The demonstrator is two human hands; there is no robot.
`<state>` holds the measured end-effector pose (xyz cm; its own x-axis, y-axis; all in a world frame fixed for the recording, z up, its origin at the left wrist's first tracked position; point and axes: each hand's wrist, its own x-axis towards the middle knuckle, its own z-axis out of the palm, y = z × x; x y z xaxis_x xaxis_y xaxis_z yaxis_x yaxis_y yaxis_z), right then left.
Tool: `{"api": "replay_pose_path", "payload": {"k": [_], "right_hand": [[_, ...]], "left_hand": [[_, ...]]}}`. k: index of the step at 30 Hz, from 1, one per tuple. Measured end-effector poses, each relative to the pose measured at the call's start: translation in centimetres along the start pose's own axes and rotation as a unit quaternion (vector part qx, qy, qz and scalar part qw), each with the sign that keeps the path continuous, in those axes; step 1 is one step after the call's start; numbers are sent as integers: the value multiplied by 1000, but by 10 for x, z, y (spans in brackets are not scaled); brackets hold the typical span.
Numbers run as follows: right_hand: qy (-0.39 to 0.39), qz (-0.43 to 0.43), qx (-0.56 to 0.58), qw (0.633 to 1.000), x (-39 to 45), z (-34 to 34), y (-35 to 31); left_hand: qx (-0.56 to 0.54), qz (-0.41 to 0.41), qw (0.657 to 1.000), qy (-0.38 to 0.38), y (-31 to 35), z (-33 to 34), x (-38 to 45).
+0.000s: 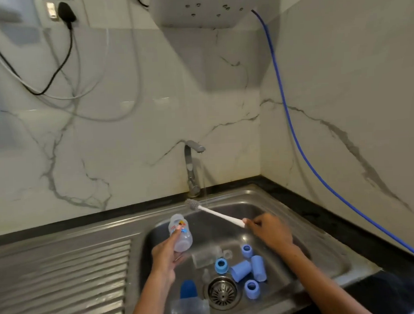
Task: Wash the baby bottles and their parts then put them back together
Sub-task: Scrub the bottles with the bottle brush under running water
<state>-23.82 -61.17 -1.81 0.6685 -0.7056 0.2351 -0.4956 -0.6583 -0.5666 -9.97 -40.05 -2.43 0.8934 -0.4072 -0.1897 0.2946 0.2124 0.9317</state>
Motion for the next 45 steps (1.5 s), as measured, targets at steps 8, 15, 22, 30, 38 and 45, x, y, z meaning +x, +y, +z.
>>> {"api": "replay_pose_path", "payload": {"k": [8, 15, 22, 30, 38, 45], "right_hand": [[23, 8, 45, 999, 8, 0, 21], [-163, -93, 236, 953, -2, 4, 2], [-194, -173, 233, 937, -3, 10, -4], [-225, -210, 245, 919, -17, 9, -19], [-200, -260, 246, 912, -27, 8, -23], [-216, -257, 271, 902, -19, 3, -14]], "left_hand": [[-20, -21, 999, 18, 2, -5, 10], [-122, -70, 990, -1, 10, -11, 18], [-141, -29, 990, -1, 21, -19, 21], [-162, 6, 987, 10, 33, -29, 8], [-325, -41, 945, -2, 38, -28, 5], [-444, -48, 895, -16, 40, -17, 6]]}}
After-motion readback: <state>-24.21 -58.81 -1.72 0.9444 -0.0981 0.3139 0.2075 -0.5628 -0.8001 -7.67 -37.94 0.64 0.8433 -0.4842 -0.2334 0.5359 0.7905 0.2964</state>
